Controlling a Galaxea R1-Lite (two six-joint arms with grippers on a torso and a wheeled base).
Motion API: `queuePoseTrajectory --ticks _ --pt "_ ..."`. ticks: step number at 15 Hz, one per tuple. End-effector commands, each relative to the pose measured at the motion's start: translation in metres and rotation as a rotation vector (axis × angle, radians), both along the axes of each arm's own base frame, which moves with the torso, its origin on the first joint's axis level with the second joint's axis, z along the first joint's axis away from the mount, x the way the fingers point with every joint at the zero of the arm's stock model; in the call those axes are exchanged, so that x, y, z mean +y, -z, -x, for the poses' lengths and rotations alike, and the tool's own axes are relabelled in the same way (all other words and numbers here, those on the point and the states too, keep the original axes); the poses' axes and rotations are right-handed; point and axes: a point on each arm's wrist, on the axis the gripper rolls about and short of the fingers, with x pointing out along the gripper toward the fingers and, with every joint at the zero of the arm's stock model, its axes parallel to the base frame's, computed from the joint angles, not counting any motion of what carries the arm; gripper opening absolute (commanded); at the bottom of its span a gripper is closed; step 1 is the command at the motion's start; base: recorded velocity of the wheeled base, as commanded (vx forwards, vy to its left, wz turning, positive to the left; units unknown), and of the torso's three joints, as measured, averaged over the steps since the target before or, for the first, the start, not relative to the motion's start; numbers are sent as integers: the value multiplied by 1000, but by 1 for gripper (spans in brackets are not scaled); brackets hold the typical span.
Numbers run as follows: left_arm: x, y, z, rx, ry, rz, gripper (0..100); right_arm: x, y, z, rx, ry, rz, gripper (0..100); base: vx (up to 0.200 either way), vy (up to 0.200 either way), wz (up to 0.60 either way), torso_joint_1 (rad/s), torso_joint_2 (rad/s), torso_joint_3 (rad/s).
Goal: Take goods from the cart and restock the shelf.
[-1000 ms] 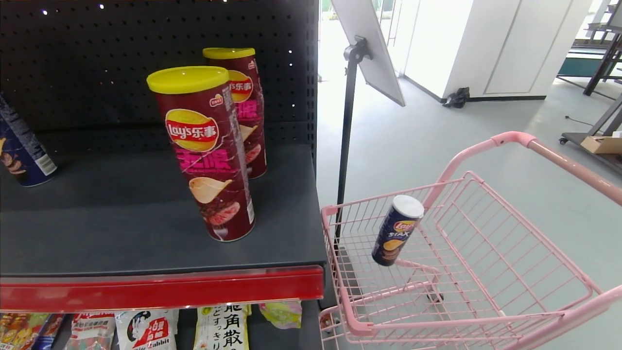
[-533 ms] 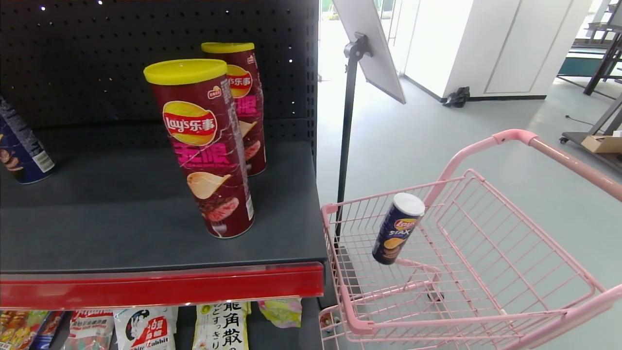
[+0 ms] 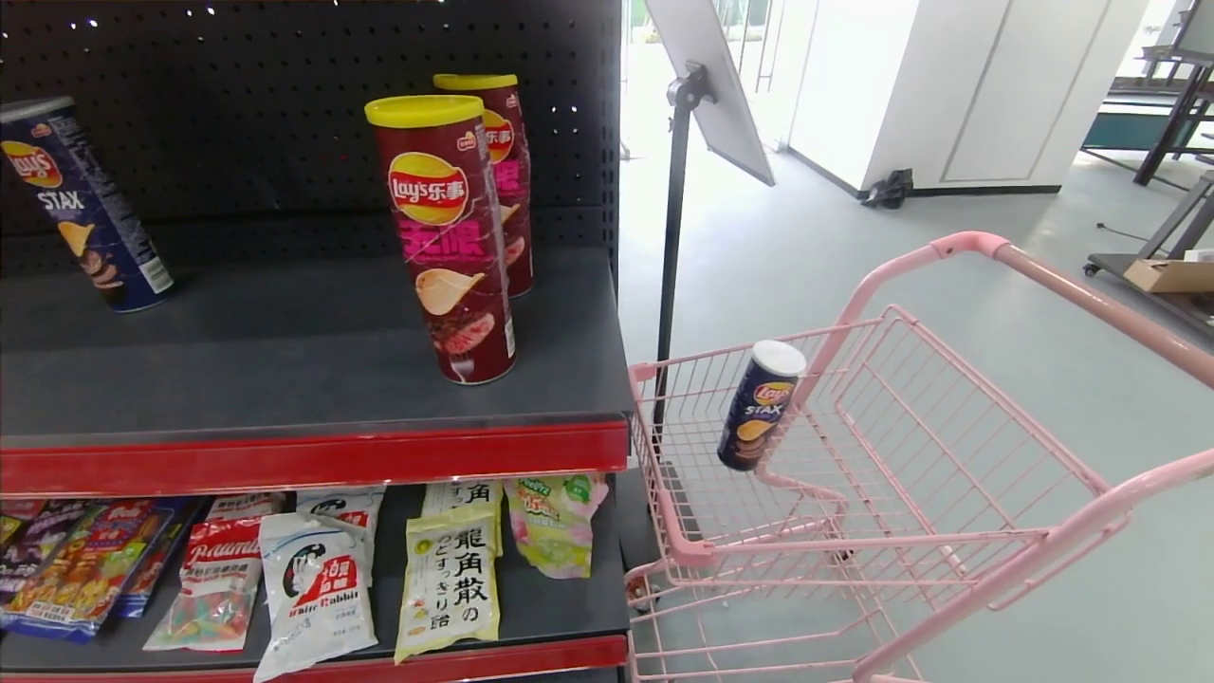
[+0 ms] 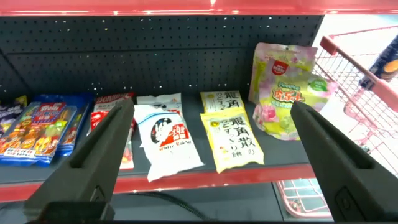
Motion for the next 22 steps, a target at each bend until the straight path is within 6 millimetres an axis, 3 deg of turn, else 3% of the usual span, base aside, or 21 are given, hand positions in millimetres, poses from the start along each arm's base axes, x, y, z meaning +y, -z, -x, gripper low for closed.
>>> queuePoseTrajectory --ticks 1,10,15,22 --pt "0 0 0 1 -1 0 100 0 0 0 1 0 0 100 0 0 0 0 0 0" --pt "0 0 0 1 -1 0 100 0 0 0 1 -1 -1 100 0 0 0 -4 9 6" --pt "0 0 0 1 -1 0 100 0 0 0 1 -1 0 100 0 0 0 -140 381 235" --pt "0 0 0 1 -1 0 100 0 -7 1 -30 -12 25 100 0 0 0 -15 49 38"
